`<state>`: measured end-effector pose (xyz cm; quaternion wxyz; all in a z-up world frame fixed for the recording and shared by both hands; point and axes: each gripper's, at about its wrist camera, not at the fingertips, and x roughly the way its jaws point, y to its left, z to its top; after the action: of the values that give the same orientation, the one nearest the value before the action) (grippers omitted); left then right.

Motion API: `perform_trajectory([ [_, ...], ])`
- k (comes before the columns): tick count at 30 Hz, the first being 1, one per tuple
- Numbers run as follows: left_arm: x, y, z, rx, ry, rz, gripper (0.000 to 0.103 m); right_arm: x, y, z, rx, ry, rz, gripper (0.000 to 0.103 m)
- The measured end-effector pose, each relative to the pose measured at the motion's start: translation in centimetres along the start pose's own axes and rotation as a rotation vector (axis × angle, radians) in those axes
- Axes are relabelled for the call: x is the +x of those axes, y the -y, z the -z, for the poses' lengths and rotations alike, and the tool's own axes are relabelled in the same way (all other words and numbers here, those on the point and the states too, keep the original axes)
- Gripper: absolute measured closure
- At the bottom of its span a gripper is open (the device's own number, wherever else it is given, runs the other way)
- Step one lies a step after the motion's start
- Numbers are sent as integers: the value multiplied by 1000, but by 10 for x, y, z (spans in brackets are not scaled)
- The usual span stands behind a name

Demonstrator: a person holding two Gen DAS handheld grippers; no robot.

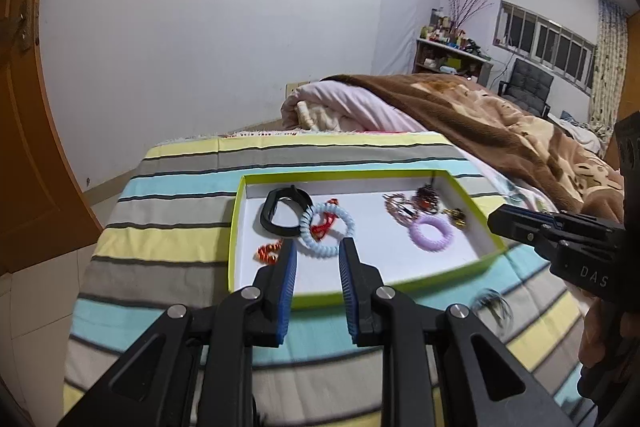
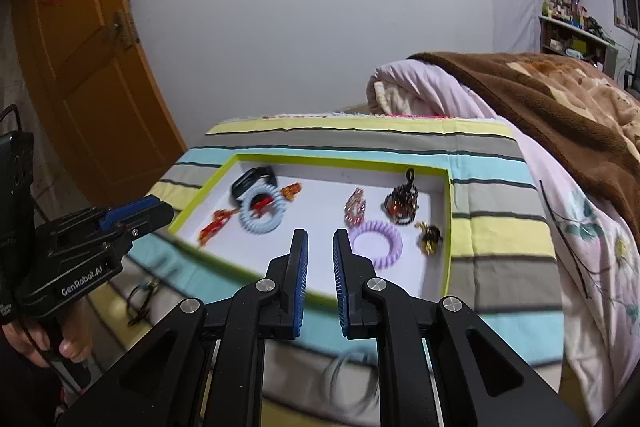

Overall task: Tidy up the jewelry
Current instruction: 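Withdraw both tools from the box back over the remaining jewelry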

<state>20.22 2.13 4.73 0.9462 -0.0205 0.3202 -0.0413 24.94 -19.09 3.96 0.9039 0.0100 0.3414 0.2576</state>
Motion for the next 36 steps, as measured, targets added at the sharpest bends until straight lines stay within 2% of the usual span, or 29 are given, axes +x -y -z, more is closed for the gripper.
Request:
perform_trajectory([
  [11,-54,14,31,-19,40,46,80,-60,-20,50,16,28,-1,89],
  [23,-99,23,67,-9,86,13,80,-114,-46,100,-42,86,44,88],
  [24,-103,23,70,-12,89,10,80,-119,-48,103,-47,94,49,86],
  [27,-111,24,77,-20,93,3,80,-128,-50,111,-55,108,60,61],
  [36,-133,24,99,-16,101,-20,80,-145,-53,124,-47,127,58,60],
])
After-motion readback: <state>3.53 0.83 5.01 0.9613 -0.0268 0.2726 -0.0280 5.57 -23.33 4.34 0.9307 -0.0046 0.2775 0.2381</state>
